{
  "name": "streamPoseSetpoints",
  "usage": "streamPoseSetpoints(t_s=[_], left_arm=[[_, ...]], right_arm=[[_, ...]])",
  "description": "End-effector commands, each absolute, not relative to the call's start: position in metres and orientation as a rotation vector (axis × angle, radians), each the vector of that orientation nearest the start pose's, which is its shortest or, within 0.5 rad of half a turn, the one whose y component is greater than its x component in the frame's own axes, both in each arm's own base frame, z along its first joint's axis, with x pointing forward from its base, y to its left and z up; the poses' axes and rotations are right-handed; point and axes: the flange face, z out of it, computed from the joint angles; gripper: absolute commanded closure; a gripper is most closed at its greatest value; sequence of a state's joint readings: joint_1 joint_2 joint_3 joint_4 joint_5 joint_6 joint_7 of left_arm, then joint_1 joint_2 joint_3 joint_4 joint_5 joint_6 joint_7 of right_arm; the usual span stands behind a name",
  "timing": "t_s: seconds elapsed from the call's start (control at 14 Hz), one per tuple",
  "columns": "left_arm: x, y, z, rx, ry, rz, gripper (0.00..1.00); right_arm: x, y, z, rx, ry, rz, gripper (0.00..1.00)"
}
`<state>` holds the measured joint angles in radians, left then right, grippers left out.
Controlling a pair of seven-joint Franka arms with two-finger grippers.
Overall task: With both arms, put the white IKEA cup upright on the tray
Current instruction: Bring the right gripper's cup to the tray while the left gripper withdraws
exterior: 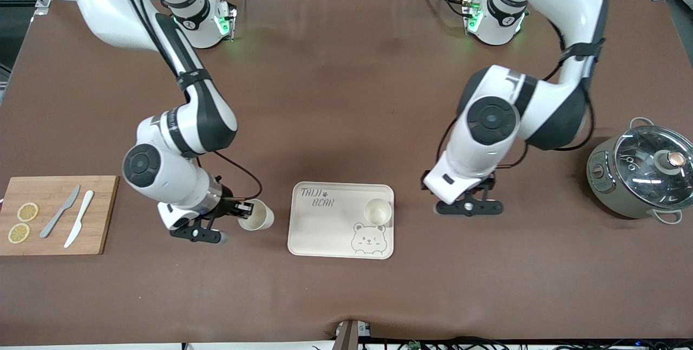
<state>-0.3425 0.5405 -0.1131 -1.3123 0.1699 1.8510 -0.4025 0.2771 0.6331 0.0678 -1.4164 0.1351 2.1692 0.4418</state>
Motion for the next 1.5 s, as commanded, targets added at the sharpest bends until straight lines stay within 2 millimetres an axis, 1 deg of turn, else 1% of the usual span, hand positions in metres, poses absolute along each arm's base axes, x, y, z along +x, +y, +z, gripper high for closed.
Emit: streamPoseSetpoints(t_s=[0.0, 0.14, 0.21, 0.36, 0.43, 0.5, 0.64, 0.79, 0.93, 1.0, 1.07, 1.21, 1.43], left_arm=[[0.653, -0.239, 0.455, -3.034, 0.235, -0.019, 0.00], [0.658, -0.204, 0.470, -3.044, 0.267, -0.006, 0.00], [0.659, -0.189, 0.477, -3.055, 0.277, -0.007, 0.00], [0.661, -0.154, 0.496, -3.076, 0.273, -0.024, 0.00], [0.658, -0.145, 0.504, -3.079, 0.271, -0.012, 0.00], [0.655, -0.137, 0.516, -3.084, 0.257, -0.020, 0.00], [0.643, -0.131, 0.536, -3.091, 0.243, -0.027, 0.00], [0.626, -0.125, 0.553, -3.089, 0.230, -0.046, 0.00], [0.611, -0.122, 0.569, -3.110, 0.220, -0.063, 0.00], [0.603, -0.118, 0.574, -3.120, 0.217, -0.065, 0.00], [0.597, -0.109, 0.580, -3.123, 0.222, -0.071, 0.00], [0.582, -0.102, 0.591, -3.139, 0.258, -0.084, 0.00], [0.570, -0.099, 0.606, -3.148, 0.262, -0.102, 0.00]], right_arm=[[0.692, 0.260, 0.336, -2.930, 0.340, -0.116, 1.00], [0.687, 0.280, 0.327, -2.928, 0.365, -0.132, 1.00], [0.686, 0.288, 0.325, -2.923, 0.377, -0.141, 1.00], [0.682, 0.302, 0.316, -2.915, 0.398, -0.158, 1.00], [0.681, 0.308, 0.311, -2.912, 0.407, -0.165, 1.00], [0.679, 0.315, 0.304, -2.914, 0.418, -0.179, 1.00], [0.674, 0.332, 0.293, -2.915, 0.439, -0.198, 1.00], [0.671, 0.339, 0.285, -2.920, 0.444, -0.206, 1.00], [0.667, 0.351, 0.279, -2.908, 0.449, -0.219, 1.00], [0.666, 0.355, 0.274, -2.907, 0.460, -0.227, 1.00], [0.663, 0.362, 0.270, -2.907, 0.461, -0.239, 1.00], [0.664, 0.366, 0.262, -2.917, 0.478, -0.252, 1.00], [0.660, 0.377, 0.255, -2.908, 0.475, -0.271, 1.00]])
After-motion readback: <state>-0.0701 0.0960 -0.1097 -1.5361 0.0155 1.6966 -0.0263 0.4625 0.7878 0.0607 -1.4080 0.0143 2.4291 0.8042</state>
